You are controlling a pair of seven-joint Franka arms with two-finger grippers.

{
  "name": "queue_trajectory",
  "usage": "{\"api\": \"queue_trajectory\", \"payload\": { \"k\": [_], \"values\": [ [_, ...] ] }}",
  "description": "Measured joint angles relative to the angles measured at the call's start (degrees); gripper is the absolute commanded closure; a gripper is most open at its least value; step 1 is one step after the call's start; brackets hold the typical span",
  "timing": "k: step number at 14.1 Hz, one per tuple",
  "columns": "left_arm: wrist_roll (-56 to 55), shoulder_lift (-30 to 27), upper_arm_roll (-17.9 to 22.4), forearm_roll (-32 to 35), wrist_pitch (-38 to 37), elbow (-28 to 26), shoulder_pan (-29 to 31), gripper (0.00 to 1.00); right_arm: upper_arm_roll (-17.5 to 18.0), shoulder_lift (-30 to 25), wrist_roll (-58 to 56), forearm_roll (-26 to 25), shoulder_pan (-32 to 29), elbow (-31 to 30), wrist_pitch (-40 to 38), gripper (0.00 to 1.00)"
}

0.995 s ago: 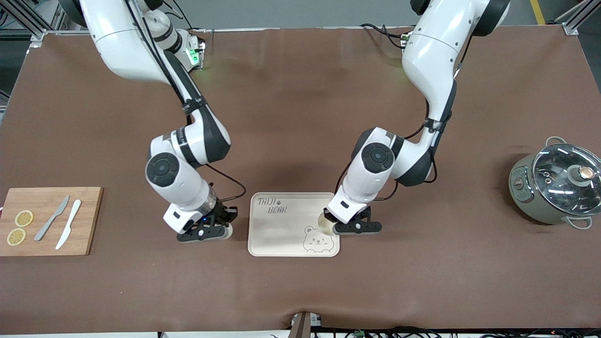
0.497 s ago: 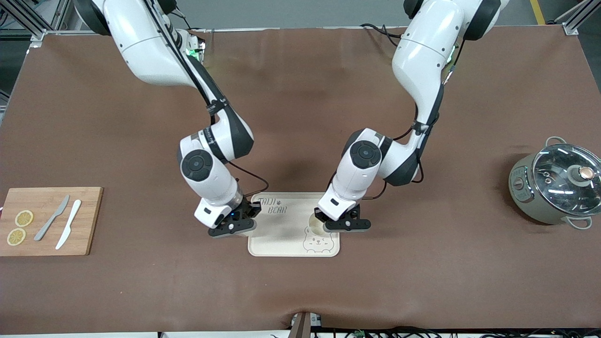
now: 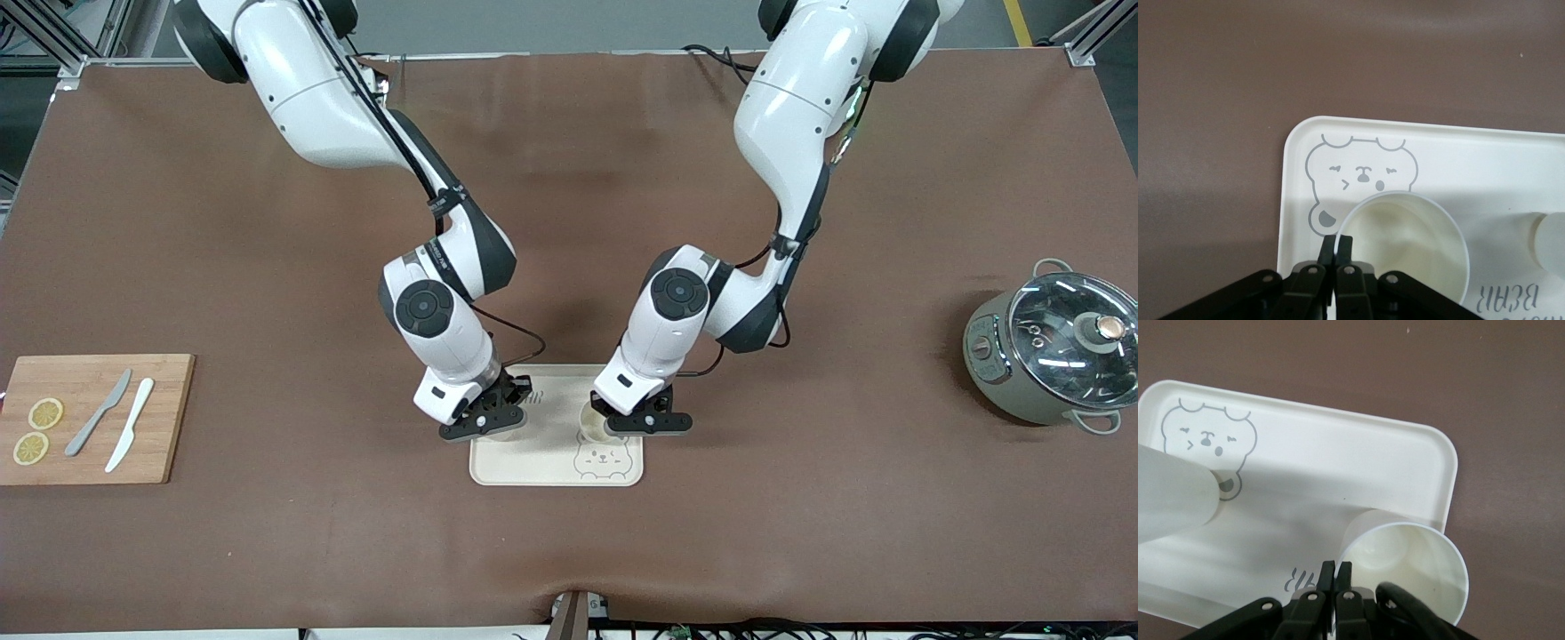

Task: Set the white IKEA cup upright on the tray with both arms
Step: 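Lower both cups upright onto the tray and open both grippers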

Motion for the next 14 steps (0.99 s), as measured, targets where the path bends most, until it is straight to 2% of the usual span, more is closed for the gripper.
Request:
{"api": "queue_trajectory", "payload": {
  "k": [2,3,4,5,13,14],
  "values": [
    [0.00,0.10,0.04,0.19,0.00,0.00,0.00,1.00,-0.04,0.16,0.00,0.00,0.07,0.35,0.03,1.00],
    [0.00,0.12,0.07,0.20,0.00,0.00,0.00,1.00,-0.04,0.18,0.00,0.00,0.07,0.36,0.03,0.83],
    [0.00,0.12,0.09,0.21,0.00,0.00,0.00,1.00,-0.04,0.18,0.02,0.00,0.07,0.37,0.03,0.26],
    [0.00,0.12,0.11,0.22,0.00,0.00,0.00,1.00,-0.04,0.20,0.03,0.00,0.07,0.40,0.03,0.00],
    [0.00,0.72,0.23,0.24,0.62,0.01,-0.01,1.00,-0.51,0.52,0.20,0.00,-0.27,3.43,-0.51,0.00],
    [0.00,0.72,0.23,0.24,0.64,0.01,-0.01,0.45,-0.62,0.53,0.23,0.00,-0.60,4.19,-1.50,0.00]
  ]
}}
